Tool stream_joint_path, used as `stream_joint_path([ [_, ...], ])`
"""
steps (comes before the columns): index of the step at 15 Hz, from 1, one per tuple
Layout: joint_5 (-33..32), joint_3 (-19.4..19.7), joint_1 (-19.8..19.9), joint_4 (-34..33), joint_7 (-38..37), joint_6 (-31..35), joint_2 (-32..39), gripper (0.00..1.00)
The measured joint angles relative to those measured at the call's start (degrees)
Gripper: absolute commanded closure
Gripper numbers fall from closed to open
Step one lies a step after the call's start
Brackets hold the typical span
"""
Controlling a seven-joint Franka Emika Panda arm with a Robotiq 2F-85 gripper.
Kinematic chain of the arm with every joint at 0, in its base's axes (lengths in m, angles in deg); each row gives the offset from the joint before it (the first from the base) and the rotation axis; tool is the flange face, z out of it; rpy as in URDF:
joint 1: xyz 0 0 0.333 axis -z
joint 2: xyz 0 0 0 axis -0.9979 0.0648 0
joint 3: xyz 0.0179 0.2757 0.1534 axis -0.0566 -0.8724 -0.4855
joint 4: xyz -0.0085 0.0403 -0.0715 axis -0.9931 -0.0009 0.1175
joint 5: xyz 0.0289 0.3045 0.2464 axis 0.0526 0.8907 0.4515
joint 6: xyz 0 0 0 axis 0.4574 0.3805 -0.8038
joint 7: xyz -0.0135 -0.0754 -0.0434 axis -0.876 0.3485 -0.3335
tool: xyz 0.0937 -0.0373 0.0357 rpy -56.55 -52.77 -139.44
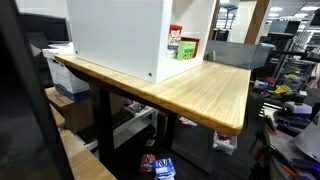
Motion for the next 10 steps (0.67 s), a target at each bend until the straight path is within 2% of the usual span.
stream_joint_path([
  [10, -0.02, 1.85, 0.71, -0.98, -0.03, 3.93, 2.54, 0.94],
])
